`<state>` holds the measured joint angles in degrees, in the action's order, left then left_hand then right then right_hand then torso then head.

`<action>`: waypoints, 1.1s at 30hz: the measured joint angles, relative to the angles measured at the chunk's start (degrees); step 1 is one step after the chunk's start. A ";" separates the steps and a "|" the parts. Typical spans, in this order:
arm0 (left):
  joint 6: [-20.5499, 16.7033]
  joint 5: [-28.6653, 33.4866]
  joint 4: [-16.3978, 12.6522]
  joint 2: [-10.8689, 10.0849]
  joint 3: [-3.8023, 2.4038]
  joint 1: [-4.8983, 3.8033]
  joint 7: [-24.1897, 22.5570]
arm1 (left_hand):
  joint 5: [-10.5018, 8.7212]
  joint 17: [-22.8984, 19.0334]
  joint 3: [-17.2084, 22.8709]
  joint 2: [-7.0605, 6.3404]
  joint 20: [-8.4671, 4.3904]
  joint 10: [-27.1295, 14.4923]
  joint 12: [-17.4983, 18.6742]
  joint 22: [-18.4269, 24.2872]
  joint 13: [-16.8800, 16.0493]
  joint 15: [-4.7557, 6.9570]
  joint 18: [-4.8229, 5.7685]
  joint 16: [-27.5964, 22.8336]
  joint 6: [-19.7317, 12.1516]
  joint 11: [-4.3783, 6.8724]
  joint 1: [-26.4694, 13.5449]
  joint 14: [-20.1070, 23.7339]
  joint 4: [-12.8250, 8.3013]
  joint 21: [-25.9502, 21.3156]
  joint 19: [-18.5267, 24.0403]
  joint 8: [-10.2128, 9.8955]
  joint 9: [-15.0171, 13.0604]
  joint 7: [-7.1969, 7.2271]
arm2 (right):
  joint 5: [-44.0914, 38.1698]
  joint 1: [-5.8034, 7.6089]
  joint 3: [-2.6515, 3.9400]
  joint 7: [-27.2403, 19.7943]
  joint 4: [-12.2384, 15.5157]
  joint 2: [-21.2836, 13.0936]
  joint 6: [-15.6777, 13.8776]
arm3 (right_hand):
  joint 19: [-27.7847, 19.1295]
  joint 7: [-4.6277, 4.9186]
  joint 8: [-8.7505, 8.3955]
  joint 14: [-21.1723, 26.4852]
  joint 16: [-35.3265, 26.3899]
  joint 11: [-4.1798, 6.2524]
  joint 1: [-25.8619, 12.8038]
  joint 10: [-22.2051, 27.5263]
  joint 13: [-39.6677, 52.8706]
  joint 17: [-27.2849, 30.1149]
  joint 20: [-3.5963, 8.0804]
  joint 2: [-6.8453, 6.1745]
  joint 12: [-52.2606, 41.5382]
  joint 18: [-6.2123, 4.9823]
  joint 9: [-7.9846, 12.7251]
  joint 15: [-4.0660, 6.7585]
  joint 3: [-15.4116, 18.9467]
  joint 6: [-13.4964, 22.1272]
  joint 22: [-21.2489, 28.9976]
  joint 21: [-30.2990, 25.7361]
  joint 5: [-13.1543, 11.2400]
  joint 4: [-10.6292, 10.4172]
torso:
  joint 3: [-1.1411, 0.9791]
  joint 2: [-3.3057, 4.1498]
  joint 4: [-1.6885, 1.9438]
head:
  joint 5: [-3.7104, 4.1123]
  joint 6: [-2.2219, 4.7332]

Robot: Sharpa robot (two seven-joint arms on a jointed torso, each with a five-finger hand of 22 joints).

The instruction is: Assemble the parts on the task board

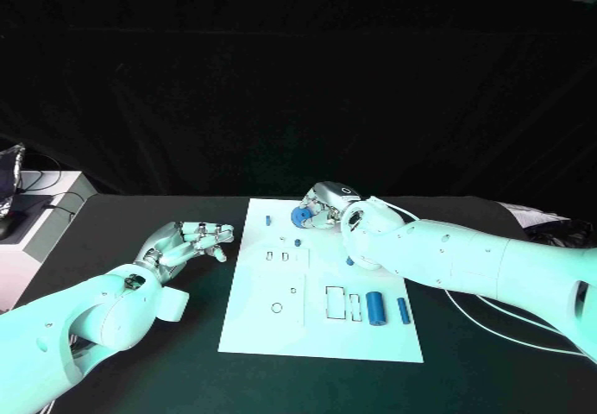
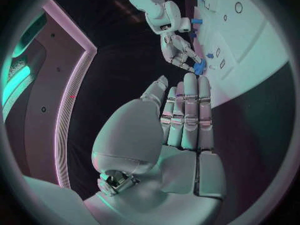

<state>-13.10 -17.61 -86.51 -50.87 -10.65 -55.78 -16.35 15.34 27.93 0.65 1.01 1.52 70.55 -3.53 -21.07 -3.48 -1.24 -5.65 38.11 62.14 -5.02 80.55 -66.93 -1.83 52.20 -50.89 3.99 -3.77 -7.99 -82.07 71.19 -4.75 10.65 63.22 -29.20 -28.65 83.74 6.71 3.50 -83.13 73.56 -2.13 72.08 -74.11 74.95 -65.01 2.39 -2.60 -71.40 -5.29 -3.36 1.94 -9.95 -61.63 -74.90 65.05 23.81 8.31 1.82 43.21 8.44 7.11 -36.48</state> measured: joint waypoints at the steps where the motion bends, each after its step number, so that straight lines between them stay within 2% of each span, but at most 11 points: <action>1: 0.00 0.00 0.00 0.01 0.00 0.00 0.00 | 0.00 0.00 0.00 0.00 0.00 0.00 0.00 0.00 0.00 0.00 0.00 0.00 0.00 0.00 0.00 0.00 0.00 0.00 0.00 0.00 0.00 0.00 | -0.09 -0.02 0.01 0.00 -0.12 0.08 -0.06 | 0.00 0.00 -0.01 0.00 0.00 0.00 0.00 0.00 0.00 0.00 0.00 0.00 0.12 0.00 0.00 0.00 0.05 0.00 0.00 0.00 0.00 -0.05 | 0.00 0.00 -0.01 | -0.03 -0.01; 9: 0.00 0.00 0.00 0.05 0.00 0.00 0.00 | 0.00 0.00 0.00 0.00 0.00 0.00 0.00 0.01 0.00 0.00 0.00 0.00 0.00 0.00 0.00 0.00 0.00 0.00 0.00 0.00 0.00 0.00 | -0.31 -0.14 0.09 -0.18 -0.80 0.65 -0.28 | 0.00 0.02 -0.15 0.00 0.00 -0.01 0.23 0.00 0.00 -0.01 0.00 -0.24 0.32 0.01 -0.33 0.00 0.28 -0.01 -0.05 0.00 -0.99 -0.66 | -0.11 -0.02 -0.11 | -0.15 0.01; 21: 0.00 -0.01 -0.03 0.05 0.00 0.00 0.00 | 0.00 -0.09 0.24 0.00 0.21 0.00 0.00 -0.06 0.00 0.00 0.00 0.39 0.00 0.00 0.00 0.00 -0.24 0.29 0.21 0.00 0.00 0.00 | -0.27 -0.14 0.13 -0.64 -1.77 1.68 -0.28 | 0.00 0.06 0.06 0.00 0.00 -0.02 0.08 -0.01 -0.02 -0.11 0.00 -0.39 0.54 0.01 -0.32 0.00 0.45 -0.03 -0.04 0.00 -1.33 -0.83 | -0.13 -0.04 -0.14 | -0.26 0.04; 33: 0.00 -0.03 0.03 0.05 -0.01 0.01 0.00 | 0.00 -0.09 0.24 0.00 0.21 0.00 0.00 -0.06 0.00 0.00 0.00 0.39 0.00 0.00 0.00 0.00 -0.24 0.29 0.21 0.00 0.00 0.00 | -0.19 -0.45 0.23 -0.90 -2.53 2.21 0.27 | 0.01 0.28 0.06 0.00 0.00 0.11 0.30 0.12 -0.03 -0.10 0.01 -0.76 0.54 0.04 -0.29 0.00 0.68 -0.23 -0.03 0.00 -1.52 -1.38 | -0.15 0.03 -0.09 | -0.47 -0.39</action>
<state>-13.10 -17.63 -86.48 -50.82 -10.66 -55.77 -16.35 15.34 27.85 0.89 1.01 1.73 70.55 -3.53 -21.13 -3.48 -1.24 -5.65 38.50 62.14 -5.02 80.55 -66.93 -2.07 52.48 -50.68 3.99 -3.77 -7.99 -82.27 70.74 -4.52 9.75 60.69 -26.99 -28.38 83.75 6.99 3.56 -83.13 73.56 -2.02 72.38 -73.98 74.92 -65.11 2.39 -3.36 -70.86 -5.25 -3.66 1.94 -9.27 -61.86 -74.93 65.05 22.30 6.93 1.68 43.24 8.35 6.65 -36.87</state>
